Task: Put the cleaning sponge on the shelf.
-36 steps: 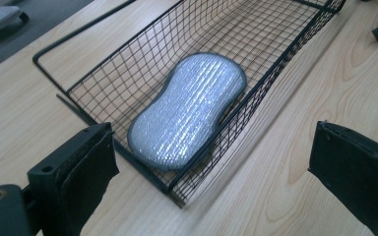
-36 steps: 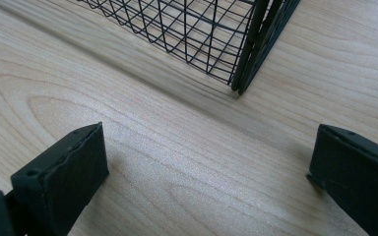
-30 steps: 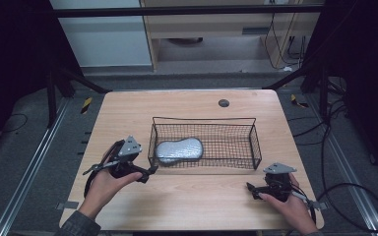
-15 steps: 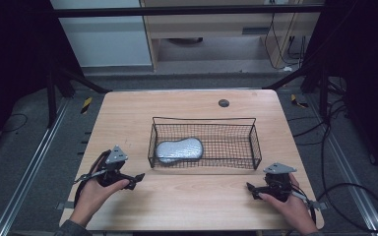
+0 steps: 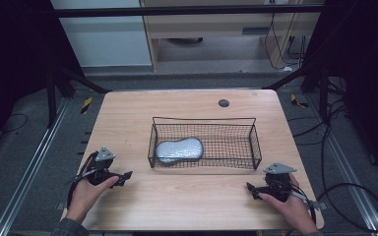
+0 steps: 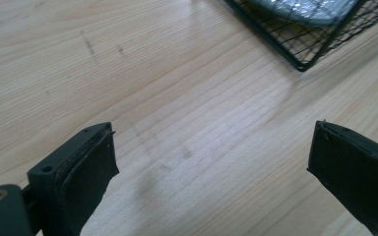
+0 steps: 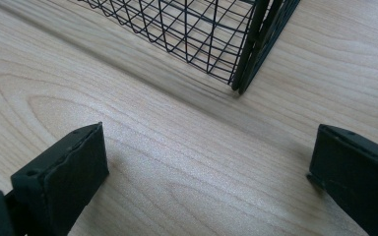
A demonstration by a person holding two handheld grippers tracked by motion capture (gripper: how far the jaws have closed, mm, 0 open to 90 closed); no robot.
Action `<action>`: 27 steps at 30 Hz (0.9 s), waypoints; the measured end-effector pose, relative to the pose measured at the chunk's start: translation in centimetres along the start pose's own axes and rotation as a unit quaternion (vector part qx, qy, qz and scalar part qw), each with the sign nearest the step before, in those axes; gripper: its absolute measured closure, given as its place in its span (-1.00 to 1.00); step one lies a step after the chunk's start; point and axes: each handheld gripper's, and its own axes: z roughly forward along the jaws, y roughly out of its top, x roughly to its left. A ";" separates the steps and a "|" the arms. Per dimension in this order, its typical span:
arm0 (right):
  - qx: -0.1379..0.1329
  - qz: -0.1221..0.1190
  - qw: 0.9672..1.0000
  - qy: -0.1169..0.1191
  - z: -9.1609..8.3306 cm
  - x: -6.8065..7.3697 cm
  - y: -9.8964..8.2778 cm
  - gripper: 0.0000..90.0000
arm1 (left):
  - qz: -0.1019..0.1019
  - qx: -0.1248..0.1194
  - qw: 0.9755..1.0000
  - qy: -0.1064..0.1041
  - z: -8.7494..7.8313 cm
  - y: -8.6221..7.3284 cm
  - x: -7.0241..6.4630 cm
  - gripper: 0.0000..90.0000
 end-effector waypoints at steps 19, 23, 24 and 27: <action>0.000 0.000 1.000 0.000 0.0 0.0 0.0 -0.97 | -0.032 0.009 0.999 0.022 2.4 -0.6 2.1 -0.92; 0.000 0.000 1.000 0.000 0.0 0.0 0.0 -0.97 | -0.036 0.008 0.999 0.030 2.7 -0.5 2.5 -0.93; 0.000 0.000 1.000 0.000 0.0 0.0 0.0 -0.97 | -0.039 0.007 0.999 0.031 2.8 -0.5 2.5 -0.92; 0.000 0.000 1.000 0.000 0.0 0.0 0.0 -0.97 | -0.043 0.009 0.998 0.034 3.0 -0.6 2.7 -0.93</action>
